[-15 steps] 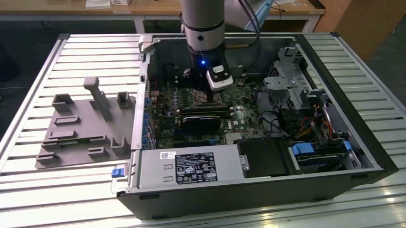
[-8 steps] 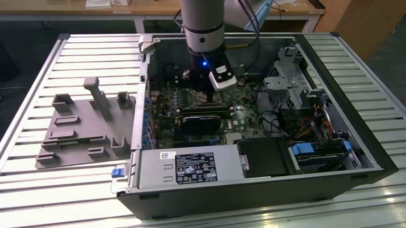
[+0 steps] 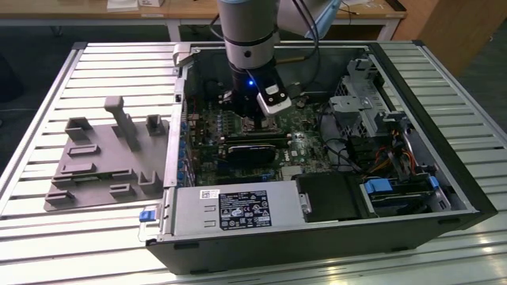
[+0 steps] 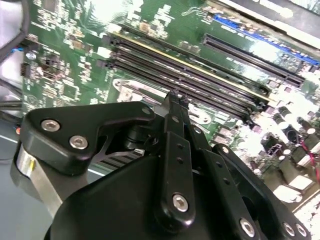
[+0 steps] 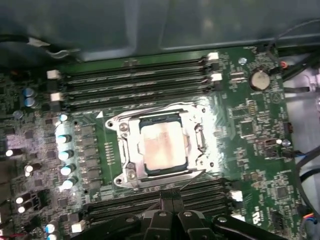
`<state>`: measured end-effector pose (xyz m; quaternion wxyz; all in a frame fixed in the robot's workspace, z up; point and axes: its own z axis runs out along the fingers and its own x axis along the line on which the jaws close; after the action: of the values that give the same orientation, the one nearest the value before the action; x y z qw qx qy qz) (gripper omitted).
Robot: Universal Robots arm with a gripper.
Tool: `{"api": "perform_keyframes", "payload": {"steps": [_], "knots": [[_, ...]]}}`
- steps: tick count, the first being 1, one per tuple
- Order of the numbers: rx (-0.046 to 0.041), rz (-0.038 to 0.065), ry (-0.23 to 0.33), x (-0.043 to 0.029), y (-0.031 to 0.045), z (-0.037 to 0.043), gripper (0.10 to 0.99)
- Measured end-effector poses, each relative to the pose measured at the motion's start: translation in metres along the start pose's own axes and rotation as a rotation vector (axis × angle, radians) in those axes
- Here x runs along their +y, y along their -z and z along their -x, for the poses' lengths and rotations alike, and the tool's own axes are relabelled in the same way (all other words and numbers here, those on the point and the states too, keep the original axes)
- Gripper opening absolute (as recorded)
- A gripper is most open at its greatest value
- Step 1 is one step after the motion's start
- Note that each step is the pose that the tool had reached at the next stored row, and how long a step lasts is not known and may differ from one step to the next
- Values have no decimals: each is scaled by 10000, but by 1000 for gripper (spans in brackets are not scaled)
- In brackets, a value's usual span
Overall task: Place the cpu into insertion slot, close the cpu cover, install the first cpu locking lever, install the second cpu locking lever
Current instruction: 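Install the second cpu locking lever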
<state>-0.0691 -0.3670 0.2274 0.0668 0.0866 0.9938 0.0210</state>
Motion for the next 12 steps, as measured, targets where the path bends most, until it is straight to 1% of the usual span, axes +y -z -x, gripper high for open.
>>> {"api": "perform_keyframes", "payload": {"steps": [2,4,12], "knots": [[7,27,28,-13,-11,-24,102],[15,78,56,-30,-25,-37,102],[68,371,93,-122,-76,-72,102]]}}
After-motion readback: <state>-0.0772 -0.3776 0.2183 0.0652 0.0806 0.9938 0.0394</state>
